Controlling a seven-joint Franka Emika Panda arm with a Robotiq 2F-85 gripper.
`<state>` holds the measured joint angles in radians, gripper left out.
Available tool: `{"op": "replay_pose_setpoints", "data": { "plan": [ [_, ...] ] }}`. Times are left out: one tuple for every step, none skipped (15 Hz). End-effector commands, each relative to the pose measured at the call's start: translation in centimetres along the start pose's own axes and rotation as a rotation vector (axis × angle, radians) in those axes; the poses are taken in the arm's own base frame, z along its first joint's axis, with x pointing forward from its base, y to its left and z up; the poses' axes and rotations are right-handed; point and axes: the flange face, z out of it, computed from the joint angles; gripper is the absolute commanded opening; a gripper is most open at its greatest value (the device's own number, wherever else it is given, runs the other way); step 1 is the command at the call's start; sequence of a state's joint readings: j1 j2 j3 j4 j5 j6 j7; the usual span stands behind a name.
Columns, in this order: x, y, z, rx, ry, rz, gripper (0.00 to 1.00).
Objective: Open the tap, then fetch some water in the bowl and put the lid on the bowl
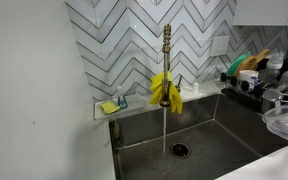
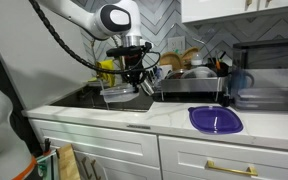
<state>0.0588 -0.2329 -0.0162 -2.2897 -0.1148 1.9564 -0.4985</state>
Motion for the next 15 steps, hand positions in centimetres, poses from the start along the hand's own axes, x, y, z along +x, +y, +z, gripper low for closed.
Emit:
{"op": "replay_pose_setpoints", "data": {
  "plan": [
    [-2.7, 3.0, 1.9, -0.03, 0.016, 0.019, 0.02],
    [-3.3, 3.9, 2.4, -0.027, 0.032, 0.023, 0.02],
    [-3.9, 4.8, 3.1, -0.024, 0.051, 0.028, 0.02],
    [-4.5, 5.8, 3.6, -0.03, 0.065, 0.038, 0.02],
    [-5.1, 6.9, 4.0, -0.03, 0.094, 0.074, 0.02],
    [-5.5, 7.8, 4.5, -0.038, 0.118, 0.089, 0.02],
    [-5.9, 8.7, 5.0, -0.042, 0.142, 0.107, 0.02],
    [-6.1, 9.5, 5.3, -0.043, 0.156, 0.144, 0.02],
    [-5.5, 8.6, 4.4, -0.045, 0.127, 0.117, 0.07],
    [-5.8, 9.3, 4.7, -0.049, 0.135, 0.133, 0.07],
    [-6.0, 9.6, 5.0, -0.049, 0.137, 0.141, 0.07],
    [-6.0, 9.7, 5.1, -0.048, 0.136, 0.143, 0.07],
    [-6.0, 9.6, 5.1, -0.047, 0.135, 0.142, 0.07],
    [-5.9, 10.1, 5.4, -0.06, 0.131, 0.137, 0.02],
    [-6.0, 10.8, 5.8, -0.061, 0.141, 0.128, 0.02]
  ]
}}
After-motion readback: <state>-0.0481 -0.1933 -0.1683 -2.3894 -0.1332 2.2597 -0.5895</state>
